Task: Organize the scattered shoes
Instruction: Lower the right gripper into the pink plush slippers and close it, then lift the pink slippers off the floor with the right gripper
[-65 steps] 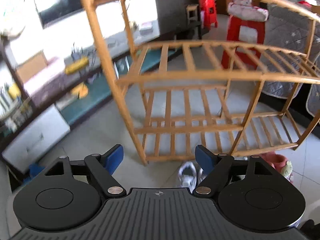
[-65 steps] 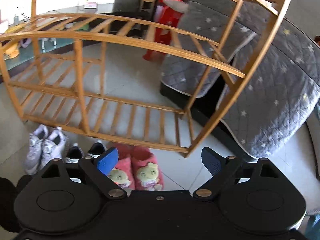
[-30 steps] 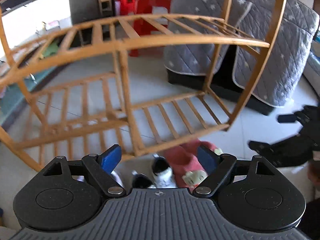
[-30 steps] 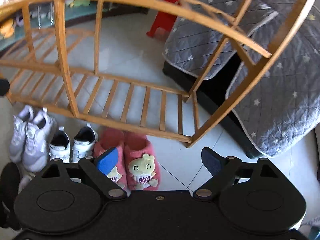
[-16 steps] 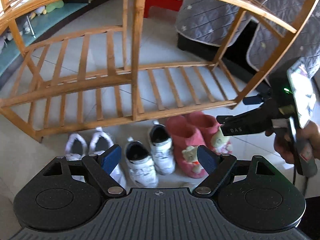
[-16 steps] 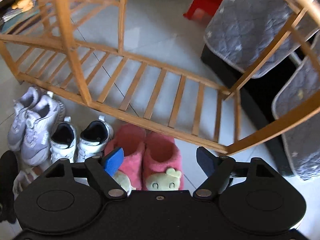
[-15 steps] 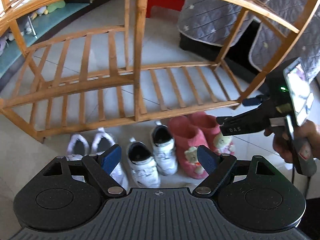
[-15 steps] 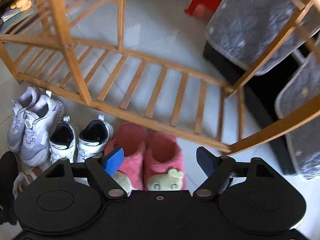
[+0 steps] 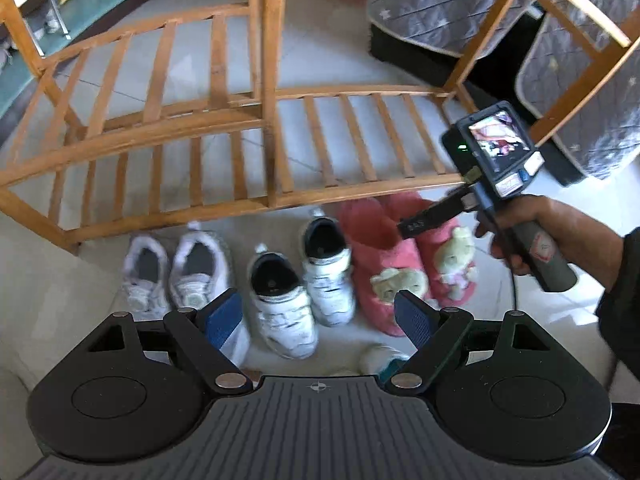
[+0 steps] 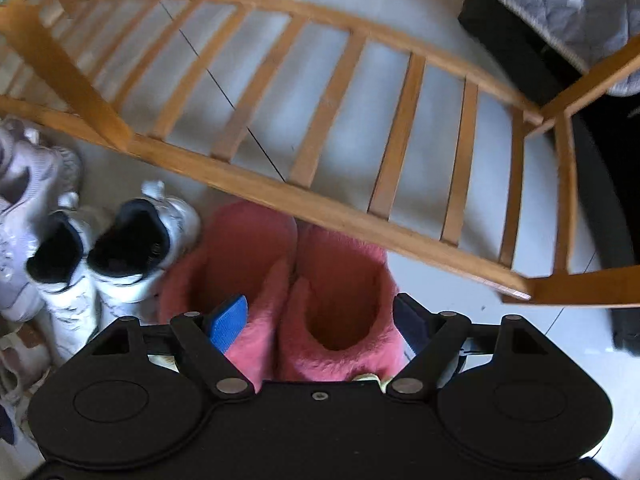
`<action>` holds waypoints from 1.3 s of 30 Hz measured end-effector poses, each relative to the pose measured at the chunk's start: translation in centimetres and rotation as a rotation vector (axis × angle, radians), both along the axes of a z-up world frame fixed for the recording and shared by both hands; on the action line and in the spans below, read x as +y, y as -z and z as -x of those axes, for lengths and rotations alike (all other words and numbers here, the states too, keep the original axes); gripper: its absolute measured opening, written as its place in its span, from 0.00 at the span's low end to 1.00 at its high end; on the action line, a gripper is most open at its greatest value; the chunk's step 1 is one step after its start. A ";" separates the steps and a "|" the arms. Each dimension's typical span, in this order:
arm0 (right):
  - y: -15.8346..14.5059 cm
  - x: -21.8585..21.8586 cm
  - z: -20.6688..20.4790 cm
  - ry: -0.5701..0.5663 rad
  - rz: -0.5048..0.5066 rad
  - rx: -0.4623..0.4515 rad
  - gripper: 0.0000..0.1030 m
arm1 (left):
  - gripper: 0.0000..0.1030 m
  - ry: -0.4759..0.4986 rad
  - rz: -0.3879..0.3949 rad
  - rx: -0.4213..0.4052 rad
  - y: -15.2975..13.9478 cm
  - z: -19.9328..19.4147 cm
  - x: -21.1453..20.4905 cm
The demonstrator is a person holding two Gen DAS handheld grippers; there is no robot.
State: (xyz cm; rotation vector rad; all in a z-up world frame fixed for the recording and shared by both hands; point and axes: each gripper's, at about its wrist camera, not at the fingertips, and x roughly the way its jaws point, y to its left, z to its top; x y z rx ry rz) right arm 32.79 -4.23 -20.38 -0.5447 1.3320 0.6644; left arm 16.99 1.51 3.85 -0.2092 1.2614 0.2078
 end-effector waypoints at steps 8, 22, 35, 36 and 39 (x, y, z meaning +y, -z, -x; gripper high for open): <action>2.1 0.0 -1.4 0.062 -0.001 0.112 0.76 | 0.81 -0.040 0.062 0.070 1.4 -0.8 -0.4; 4.0 0.2 -0.3 0.079 -0.004 0.204 0.41 | 0.81 -0.039 0.074 0.112 2.4 -0.7 -0.6; 3.3 -1.3 2.3 0.077 -0.012 0.106 0.28 | 0.81 -0.063 0.122 0.134 2.6 -0.5 -0.4; 3.2 -1.9 2.3 0.094 -0.022 0.111 0.27 | 0.81 -0.070 0.132 0.138 2.6 -0.5 -0.4; 2.7 -3.6 2.5 0.128 -0.044 0.101 0.26 | 0.81 -0.082 0.144 0.138 2.6 -0.3 -0.3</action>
